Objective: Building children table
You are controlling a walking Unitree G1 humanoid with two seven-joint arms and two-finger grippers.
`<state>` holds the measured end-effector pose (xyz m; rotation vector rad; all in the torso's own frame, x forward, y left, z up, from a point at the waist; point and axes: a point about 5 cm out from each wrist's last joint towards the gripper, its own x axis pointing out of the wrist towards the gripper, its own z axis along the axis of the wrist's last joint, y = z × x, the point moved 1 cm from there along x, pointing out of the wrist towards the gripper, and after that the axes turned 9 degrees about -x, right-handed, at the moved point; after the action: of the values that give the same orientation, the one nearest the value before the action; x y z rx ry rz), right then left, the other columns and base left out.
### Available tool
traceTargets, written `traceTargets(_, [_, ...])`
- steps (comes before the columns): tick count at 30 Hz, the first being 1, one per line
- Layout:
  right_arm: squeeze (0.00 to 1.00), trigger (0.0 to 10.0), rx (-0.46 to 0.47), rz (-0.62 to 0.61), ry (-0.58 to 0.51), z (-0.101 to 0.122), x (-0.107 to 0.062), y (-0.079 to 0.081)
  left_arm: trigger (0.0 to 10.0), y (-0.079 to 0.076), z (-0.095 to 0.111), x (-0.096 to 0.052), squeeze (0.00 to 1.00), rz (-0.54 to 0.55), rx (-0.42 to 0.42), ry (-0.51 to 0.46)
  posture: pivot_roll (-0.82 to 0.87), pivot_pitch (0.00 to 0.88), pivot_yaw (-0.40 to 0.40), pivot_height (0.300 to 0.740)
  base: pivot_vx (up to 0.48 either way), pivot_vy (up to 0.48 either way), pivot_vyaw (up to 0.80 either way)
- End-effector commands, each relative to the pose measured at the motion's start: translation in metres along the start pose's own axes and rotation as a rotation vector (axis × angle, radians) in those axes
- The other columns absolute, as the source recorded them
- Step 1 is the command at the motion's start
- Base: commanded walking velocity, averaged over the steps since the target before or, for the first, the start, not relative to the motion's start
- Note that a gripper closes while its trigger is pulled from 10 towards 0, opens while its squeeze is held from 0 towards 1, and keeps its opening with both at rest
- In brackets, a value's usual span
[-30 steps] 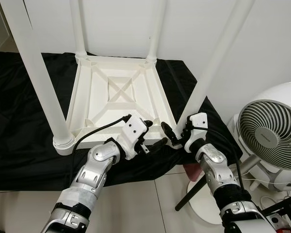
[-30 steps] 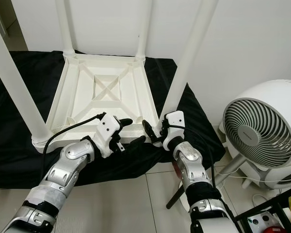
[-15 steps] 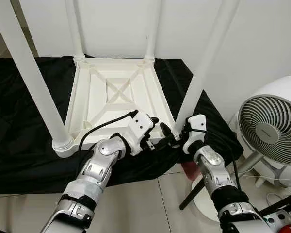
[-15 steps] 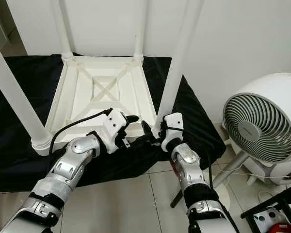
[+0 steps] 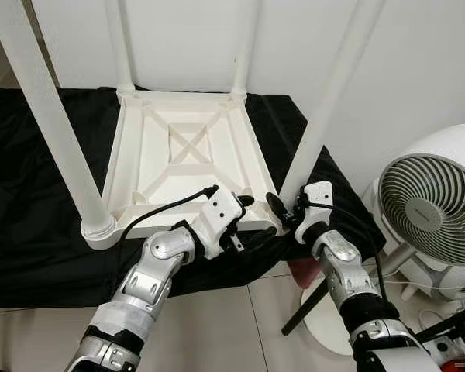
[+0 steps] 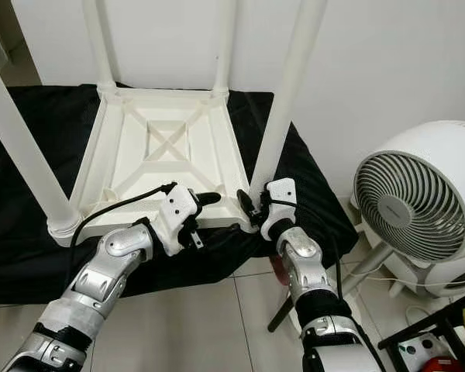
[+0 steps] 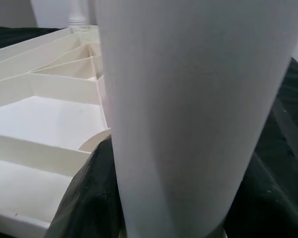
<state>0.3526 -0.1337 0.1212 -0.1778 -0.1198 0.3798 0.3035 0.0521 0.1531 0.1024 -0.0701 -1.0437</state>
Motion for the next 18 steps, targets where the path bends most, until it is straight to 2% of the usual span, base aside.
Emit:
traceTargets(1, [0.00, 0.0, -0.020, 0.003, 0.062, -0.011, -0.004, 0.004, 10.0, -0.004, -0.001, -0.001, 0.00, -0.011, 0.017, 0.013, -0.08, 0.000, -0.105, 0.740, 0.000, 0.000, 0.00])
traceTargets(3, [0.00, 0.0, -0.002, -0.021, 0.056, -0.009, -0.003, 0.007, 10.0, -0.002, -0.001, -0.002, 0.00, 0.012, 0.027, 0.006, -0.08, 0.000, -0.106, 0.740, 0.000, 0.000, 0.00])
traceTargets(4, [0.00, 0.0, 0.030, -0.154, 0.073, -0.006, -0.001, 0.009, 10.0, 0.004, 0.000, -0.004, 0.00, 0.068, 0.027, -0.004, -0.08, 0.000, -0.110, 0.740, 0.000, 0.000, 0.00])
traceTargets(5, [0.00, 0.0, 0.030, -0.154, 0.073, -0.006, -0.001, 0.009, 10.0, 0.004, 0.000, -0.004, 0.00, 0.068, 0.027, -0.004, -0.08, 0.000, -0.110, 0.740, 0.000, 0.000, 0.00])
traceTargets(6, [0.00, 0.0, 0.035, -0.234, 0.084, -0.005, -0.001, 0.009, 10.0, 0.007, 0.000, -0.004, 0.00, 0.090, 0.020, -0.009, -0.08, 0.000, -0.110, 0.740, 0.000, 0.000, 0.00])
traceTargets(7, [0.00, 0.0, 0.035, -0.234, 0.084, -0.005, -0.001, 0.009, 10.0, 0.007, 0.000, -0.004, 0.00, 0.090, 0.020, -0.009, -0.08, 0.000, -0.110, 0.740, 0.000, 0.000, 0.00])
traceTargets(8, [0.00, 0.0, 0.083, -0.320, 0.108, -0.007, -0.003, 0.011, 10.0, 0.009, 0.000, -0.005, 0.00, 0.107, 0.016, -0.012, -0.08, 0.000, -0.112, 0.740, 0.000, 0.000, 0.00])
traceTargets(9, [0.00, 0.0, 0.093, -0.398, 0.126, -0.008, -0.005, 0.013, 10.0, 0.011, 0.001, -0.005, 0.00, 0.121, 0.013, -0.015, -0.08, 0.000, -0.113, 0.740, 0.000, 0.000, 0.00])
traceTargets(11, [0.00, 0.0, 0.144, -0.413, 0.143, -0.010, -0.004, 0.025, 10.0, 0.014, 0.001, -0.007, 0.00, 0.142, 0.010, -0.017, -0.08, 0.000, -0.112, 0.740, 0.000, 0.000, 0.00])
traceTargets(16, [0.00, 0.0, 0.123, -0.369, 0.112, -0.005, -0.001, 0.024, 10.0, 0.017, 0.001, -0.007, 0.00, 0.154, 0.006, -0.017, -0.09, 0.000, -0.106, 0.740, 0.000, 0.000, 0.00])
traceTargets(17, [0.00, 2.2, 0.109, -0.362, 0.104, -0.004, -0.001, 0.022, 10.0, 0.017, 0.001, -0.007, 0.00, 0.155, 0.008, -0.017, -0.09, 0.000, -0.106, 0.740, 0.000, 0.000, 0.00])
traceTargets(18, [0.00, 2.2, 0.109, -0.362, 0.104, -0.004, -0.001, 0.022, 10.0, 0.017, 0.001, -0.007, 0.00, 0.155, 0.008, -0.017, -0.09, 0.000, -0.106, 0.740, 0.000, 0.000, 0.00])
